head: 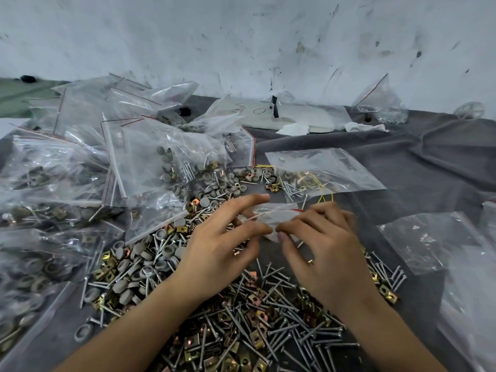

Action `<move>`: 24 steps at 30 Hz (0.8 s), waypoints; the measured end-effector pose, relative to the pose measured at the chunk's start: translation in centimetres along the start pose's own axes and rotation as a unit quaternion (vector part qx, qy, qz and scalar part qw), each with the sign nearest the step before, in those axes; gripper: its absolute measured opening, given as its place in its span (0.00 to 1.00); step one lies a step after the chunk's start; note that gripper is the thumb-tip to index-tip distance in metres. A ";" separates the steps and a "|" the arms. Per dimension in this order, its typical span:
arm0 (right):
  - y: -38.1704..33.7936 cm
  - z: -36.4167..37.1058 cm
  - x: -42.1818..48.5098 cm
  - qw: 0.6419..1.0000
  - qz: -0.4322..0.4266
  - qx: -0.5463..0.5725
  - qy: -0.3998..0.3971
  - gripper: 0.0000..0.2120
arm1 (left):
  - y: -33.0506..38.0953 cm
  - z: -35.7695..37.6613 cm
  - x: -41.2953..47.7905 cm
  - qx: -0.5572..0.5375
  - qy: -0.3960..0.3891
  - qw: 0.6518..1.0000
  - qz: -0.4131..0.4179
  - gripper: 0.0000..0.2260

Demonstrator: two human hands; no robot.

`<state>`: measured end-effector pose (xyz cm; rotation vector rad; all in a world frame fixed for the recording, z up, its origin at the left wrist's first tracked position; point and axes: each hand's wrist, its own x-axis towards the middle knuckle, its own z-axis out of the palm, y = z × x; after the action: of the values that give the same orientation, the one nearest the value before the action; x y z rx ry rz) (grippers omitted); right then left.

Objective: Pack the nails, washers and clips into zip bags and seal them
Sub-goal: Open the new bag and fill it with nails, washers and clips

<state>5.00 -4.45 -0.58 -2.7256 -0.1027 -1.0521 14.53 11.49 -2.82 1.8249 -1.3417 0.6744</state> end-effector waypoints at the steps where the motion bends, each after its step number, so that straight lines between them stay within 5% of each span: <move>1: 0.0 0.0 0.0 1.000 0.005 0.009 -0.011 0.13 | 0.0 0.0 0.0 -0.004 -0.003 1.000 0.003 0.06; 11: 1.1 -0.7 0.8 0.959 0.150 0.187 0.150 0.07 | 0.4 -0.2 0.3 0.045 0.075 0.994 -0.063 0.05; 14: 3.0 0.4 0.6 0.975 0.198 0.093 -0.023 0.08 | 0.6 -0.2 0.3 0.036 0.089 0.992 -0.082 0.05; 17: 4.5 1.8 -0.3 0.953 0.208 0.014 -0.219 0.10 | 0.7 -0.2 0.3 0.041 0.098 0.990 -0.097 0.08; 24: 4.4 1.0 0.2 0.949 0.114 0.025 -0.294 0.04 | 0.9 -0.3 0.4 0.027 0.107 0.988 -0.112 0.06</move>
<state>6.37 -8.52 -1.95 -2.8208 0.0914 -0.1546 13.80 11.38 -2.10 1.8526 -0.9708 0.7654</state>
